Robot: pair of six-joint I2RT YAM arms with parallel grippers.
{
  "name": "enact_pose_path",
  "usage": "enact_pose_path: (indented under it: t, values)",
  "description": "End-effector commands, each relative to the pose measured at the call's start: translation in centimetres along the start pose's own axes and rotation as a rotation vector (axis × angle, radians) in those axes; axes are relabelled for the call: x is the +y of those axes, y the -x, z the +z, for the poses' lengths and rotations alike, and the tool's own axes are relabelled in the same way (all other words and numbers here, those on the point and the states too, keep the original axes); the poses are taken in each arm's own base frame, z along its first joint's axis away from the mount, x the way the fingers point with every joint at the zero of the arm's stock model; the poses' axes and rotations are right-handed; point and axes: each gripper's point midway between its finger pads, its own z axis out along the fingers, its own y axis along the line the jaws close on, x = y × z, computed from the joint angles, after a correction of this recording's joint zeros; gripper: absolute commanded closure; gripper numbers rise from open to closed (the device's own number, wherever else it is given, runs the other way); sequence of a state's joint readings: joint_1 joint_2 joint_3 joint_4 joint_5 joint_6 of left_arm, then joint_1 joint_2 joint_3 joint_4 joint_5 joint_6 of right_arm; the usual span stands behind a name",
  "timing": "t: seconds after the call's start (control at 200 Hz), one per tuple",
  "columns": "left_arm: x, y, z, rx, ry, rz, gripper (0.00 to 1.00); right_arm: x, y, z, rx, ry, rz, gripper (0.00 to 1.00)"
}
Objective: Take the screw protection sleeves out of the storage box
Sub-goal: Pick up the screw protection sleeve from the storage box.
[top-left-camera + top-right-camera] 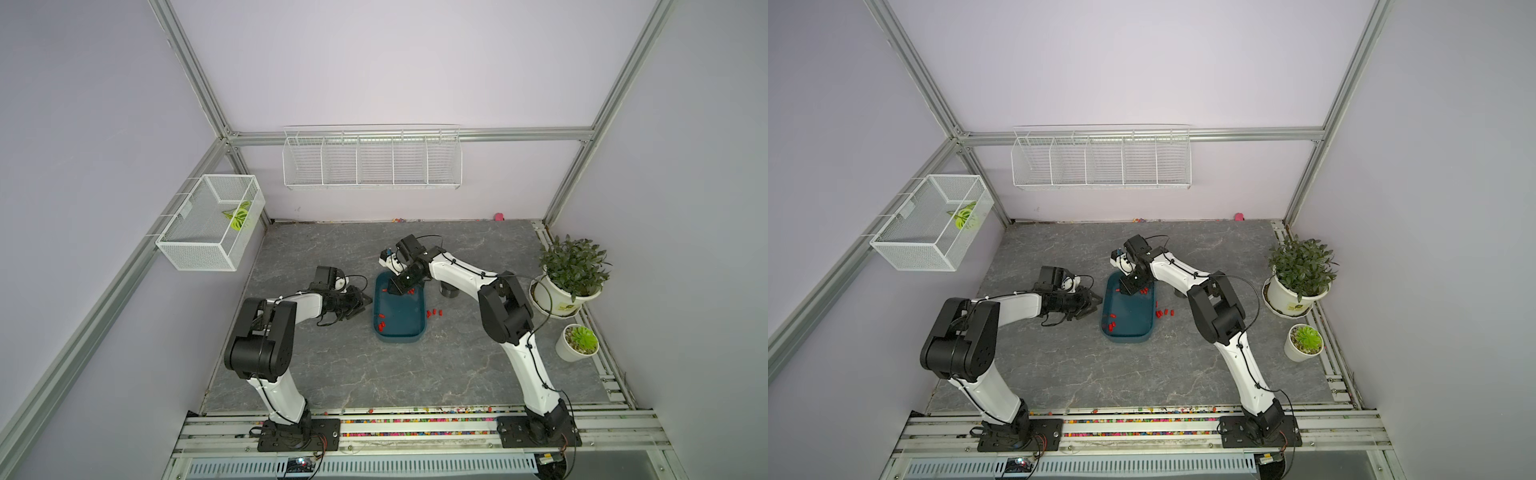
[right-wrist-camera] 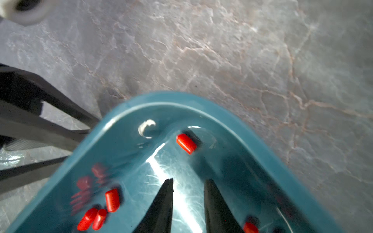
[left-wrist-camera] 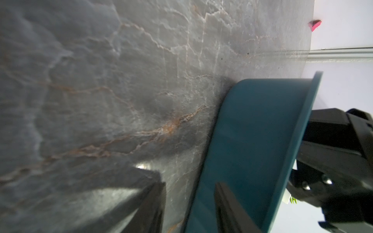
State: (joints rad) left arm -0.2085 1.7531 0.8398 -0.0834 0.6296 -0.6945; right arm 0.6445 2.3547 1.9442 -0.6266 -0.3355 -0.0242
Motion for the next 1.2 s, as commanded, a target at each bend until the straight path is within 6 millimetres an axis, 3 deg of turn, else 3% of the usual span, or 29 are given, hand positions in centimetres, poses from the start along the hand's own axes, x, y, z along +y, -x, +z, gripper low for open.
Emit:
enact_pose_path:
  t: [0.0,0.65,1.195]
  values:
    - [-0.7,0.6,-0.1,-0.007,-0.019,0.032,0.54,1.1,0.0,1.0,0.029,-0.009,-0.054,0.69]
    - [-0.6,0.6,0.0,-0.002,-0.015,0.027,0.54,-0.2,0.6,2.3,0.046,-0.108,-0.107,0.67]
    - [-0.6,0.6,-0.1,-0.004,-0.014,0.029,0.54,-0.9,-0.3,3.3,0.082,-0.126,-0.1,0.72]
